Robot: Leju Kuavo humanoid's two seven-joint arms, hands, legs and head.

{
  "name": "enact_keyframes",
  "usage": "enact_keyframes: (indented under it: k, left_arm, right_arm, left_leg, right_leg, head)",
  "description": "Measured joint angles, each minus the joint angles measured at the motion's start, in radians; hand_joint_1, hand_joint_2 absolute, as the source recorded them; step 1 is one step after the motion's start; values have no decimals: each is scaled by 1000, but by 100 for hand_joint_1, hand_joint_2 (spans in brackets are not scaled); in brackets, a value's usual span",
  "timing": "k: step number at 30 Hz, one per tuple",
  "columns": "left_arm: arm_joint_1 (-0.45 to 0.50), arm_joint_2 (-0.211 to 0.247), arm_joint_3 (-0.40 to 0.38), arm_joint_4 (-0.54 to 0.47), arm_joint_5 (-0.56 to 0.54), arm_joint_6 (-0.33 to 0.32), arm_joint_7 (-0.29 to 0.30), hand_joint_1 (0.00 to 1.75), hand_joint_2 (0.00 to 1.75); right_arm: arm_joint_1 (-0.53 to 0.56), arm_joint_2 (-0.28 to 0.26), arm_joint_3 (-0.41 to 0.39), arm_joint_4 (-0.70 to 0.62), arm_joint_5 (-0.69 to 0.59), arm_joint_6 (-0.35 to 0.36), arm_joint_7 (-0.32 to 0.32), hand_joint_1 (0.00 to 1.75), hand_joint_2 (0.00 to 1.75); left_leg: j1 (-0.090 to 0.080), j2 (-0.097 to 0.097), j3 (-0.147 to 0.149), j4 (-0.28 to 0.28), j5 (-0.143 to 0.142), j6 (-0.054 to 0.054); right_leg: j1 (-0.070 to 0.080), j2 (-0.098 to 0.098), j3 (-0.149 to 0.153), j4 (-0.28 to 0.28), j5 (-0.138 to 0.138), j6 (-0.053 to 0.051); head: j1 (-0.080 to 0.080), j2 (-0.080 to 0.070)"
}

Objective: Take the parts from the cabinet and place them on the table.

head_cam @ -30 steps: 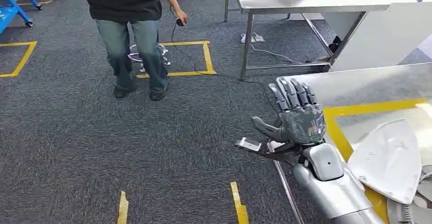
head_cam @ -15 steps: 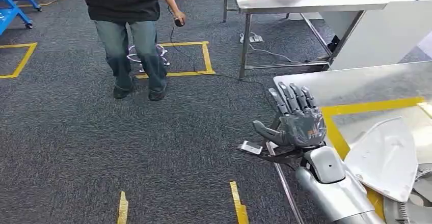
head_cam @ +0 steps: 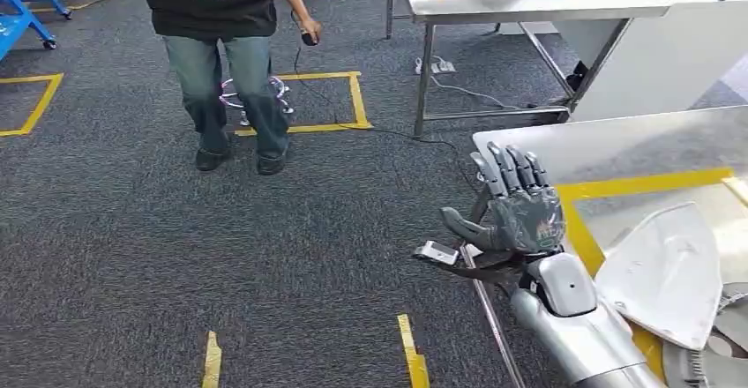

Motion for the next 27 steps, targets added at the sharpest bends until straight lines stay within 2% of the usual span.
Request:
enact_keyframes:
  k: [5,22,23,24,25,26,27]
  left_arm:
    - [0,0,0,0,-1,-4,1,0,0]
    - [0,0,0,0,-2,-4,1,0,0]
    - [0,1,0,0,-3,-4,1,0,0]
    - [0,1,0,0,-3,-5,2,0,0]
    - [0,-1,0,0,-3,-4,3,0,0]
    - [-1,0,0,0,-4,-5,3,0,0]
    - [-3,0,0,0,-4,-5,3,0,0]
  right_arm:
    - [-10,0,4,10,46,0,30,0,0]
    - [-13,-2,9,14,60,0,39,0,0]
    - [-14,-2,9,13,72,0,43,0,0]
    - [-15,-2,10,11,84,0,50,0,0]
    - [-15,-3,10,10,93,0,55,0,0]
    - [-17,-4,10,8,101,0,59,0,0]
    - [-16,-4,10,8,105,0,63,0,0]
  left_leg:
    - [0,0,0,0,0,0]
    - [-1,0,-2,1,-1,1]
    - [-5,-2,-2,0,-4,16]
    - [-2,-3,12,-25,5,24]
    - [5,-6,25,-47,18,23]
    - [7,-9,28,-52,23,30]
    - [8,-15,26,-51,23,29]
  right_leg:
    - [0,0,0,0,0,0]
    - [-1,0,1,-2,1,1]
    - [-5,-5,5,-13,8,14]
    - [-3,-7,14,-23,8,19]
    - [-4,18,5,-10,-1,18]
    - [-5,40,-17,32,-30,19]
    - [-7,49,-53,106,-66,20]
  head:
    - [0,0]
    - [0,0]
    - [-2,0]
    - [-2,0]
    - [2,0]
    - [6,0]
    - [7,0]
